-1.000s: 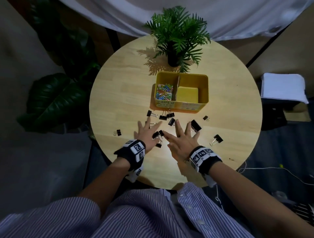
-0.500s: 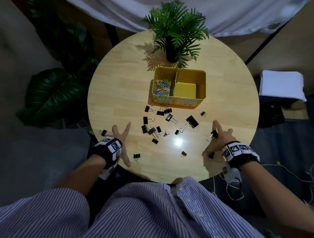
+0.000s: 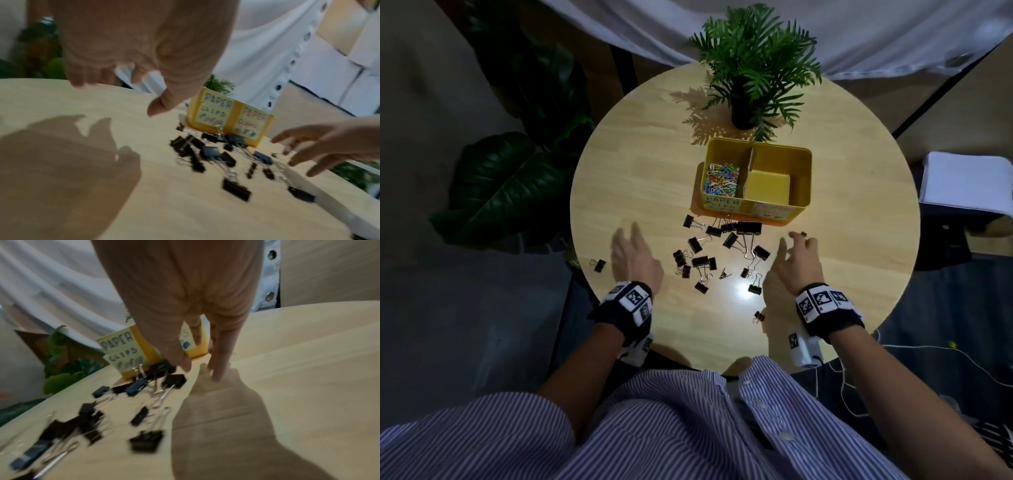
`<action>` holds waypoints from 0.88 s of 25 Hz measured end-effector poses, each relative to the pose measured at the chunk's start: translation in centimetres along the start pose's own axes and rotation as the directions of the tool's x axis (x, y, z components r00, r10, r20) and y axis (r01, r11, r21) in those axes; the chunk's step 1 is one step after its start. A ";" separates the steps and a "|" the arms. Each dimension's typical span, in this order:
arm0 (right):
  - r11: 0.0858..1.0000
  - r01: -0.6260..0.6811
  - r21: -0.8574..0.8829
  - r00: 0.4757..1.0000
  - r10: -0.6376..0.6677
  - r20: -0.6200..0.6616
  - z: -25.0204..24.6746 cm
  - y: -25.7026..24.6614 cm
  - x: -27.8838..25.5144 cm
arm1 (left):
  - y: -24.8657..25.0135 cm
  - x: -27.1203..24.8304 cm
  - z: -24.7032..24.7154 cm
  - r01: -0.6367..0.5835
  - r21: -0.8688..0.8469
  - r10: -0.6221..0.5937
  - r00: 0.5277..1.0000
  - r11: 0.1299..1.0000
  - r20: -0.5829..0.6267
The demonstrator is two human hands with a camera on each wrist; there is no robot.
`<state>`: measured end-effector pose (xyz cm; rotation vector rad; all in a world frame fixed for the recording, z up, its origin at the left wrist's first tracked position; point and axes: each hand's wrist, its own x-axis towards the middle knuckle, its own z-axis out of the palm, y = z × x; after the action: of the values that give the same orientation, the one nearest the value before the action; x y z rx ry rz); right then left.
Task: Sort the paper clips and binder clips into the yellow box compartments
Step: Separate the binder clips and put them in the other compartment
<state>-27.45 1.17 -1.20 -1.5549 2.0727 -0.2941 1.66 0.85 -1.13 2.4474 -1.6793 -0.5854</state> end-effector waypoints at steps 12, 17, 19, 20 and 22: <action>0.984 0.092 -0.154 0.936 -0.033 0.350 -0.6 0.3 1.7 | 4.6 0.2 0.8 0.045 -0.057 -0.009 0.858 0.997 0.514; 0.974 0.053 -0.219 0.933 0.030 0.358 -2.2 0.8 -0.6 | 4.5 0.9 -0.2 -0.130 0.012 0.116 0.923 0.991 0.368; 0.954 -0.002 -0.299 0.901 0.131 0.414 -2.0 1.0 -1.9 | 3.5 1.5 -1.0 -0.087 0.135 0.015 0.886 0.987 0.464; 0.947 -0.013 -0.321 0.886 0.160 0.436 -1.6 1.0 -2.6 | 3.1 1.6 -1.1 -0.077 0.156 -0.015 0.855 0.985 0.519; 0.956 -0.051 -0.288 0.865 0.187 0.466 -0.8 0.4 -3.8 | 3.1 1.2 -0.9 -0.087 0.094 0.019 0.826 0.992 0.563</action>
<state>-27.50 4.76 0.37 -1.4469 1.8346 0.4111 -0.35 -1.53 0.33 2.4403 -2.0148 -1.3481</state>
